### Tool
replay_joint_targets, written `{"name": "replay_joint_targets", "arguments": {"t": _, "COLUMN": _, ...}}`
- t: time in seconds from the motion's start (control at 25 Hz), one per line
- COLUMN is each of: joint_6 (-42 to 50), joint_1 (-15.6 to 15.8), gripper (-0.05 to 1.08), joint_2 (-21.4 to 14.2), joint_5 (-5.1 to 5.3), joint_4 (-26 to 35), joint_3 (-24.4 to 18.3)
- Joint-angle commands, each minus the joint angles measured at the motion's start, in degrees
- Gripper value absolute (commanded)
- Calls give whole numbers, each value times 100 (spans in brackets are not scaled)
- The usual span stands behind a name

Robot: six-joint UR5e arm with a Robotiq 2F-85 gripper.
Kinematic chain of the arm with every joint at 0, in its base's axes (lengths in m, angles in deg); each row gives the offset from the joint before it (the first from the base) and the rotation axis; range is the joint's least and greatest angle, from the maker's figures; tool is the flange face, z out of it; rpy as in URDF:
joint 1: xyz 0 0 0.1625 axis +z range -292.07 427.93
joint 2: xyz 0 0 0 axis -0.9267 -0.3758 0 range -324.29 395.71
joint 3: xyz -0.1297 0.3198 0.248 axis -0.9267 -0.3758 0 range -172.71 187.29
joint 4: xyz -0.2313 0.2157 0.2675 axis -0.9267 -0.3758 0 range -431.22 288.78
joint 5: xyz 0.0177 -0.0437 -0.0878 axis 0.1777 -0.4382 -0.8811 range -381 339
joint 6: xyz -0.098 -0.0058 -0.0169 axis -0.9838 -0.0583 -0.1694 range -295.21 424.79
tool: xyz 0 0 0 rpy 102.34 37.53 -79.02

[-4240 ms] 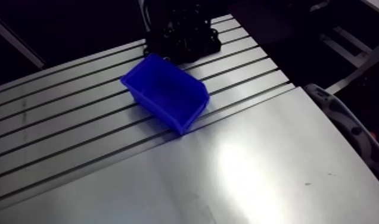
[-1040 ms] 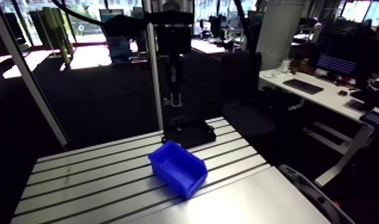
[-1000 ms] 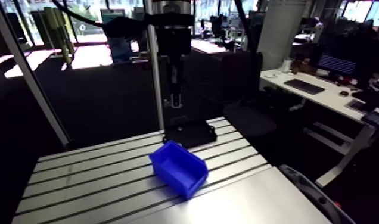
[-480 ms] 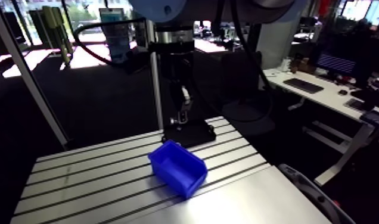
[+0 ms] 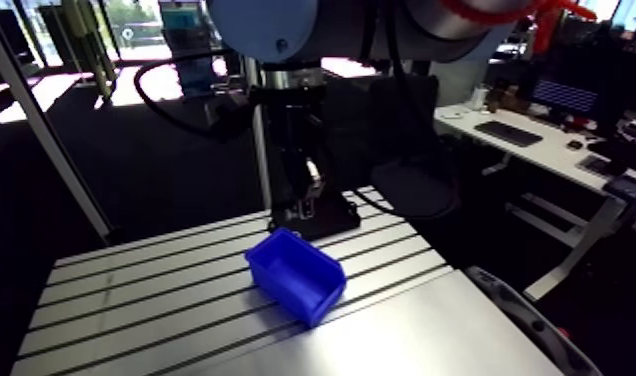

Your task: Pick up the M10 bolt from the tray and put it into the blue bin.

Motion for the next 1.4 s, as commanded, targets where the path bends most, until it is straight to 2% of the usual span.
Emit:
{"name": "replay_joint_targets", "arguments": {"t": 0.04, "joint_6": -161, "joint_1": -128, "gripper": 101, "joint_2": 34, "joint_5": 162, "joint_4": 16, "joint_3": 135}}
{"name": "replay_joint_targets", "arguments": {"t": 0.24, "joint_6": -205, "joint_1": -136, "gripper": 101, "joint_2": 34, "joint_5": 171, "joint_4": 7, "joint_3": 249}}
{"name": "replay_joint_targets", "arguments": {"t": 0.48, "joint_6": -970, "joint_1": -189, "gripper": 99, "joint_2": 34, "joint_5": 188, "joint_4": -2, "joint_3": 337}}
{"name": "replay_joint_targets", "arguments": {"t": 0.84, "joint_6": -1365, "joint_1": -172, "gripper": 97, "joint_2": 34, "joint_5": 276, "joint_4": -72, "joint_3": 398}}
{"name": "replay_joint_targets", "arguments": {"t": 1.12, "joint_6": -1418, "joint_1": -154, "gripper": 97, "joint_2": 69, "joint_5": 329, "joint_4": -521, "joint_3": 609}}
{"name": "replay_joint_targets", "arguments": {"t": 1.4, "joint_6": -1418, "joint_1": -119, "gripper": 97, "joint_2": 157, "joint_5": 320, "joint_4": -758, "joint_3": 767}}
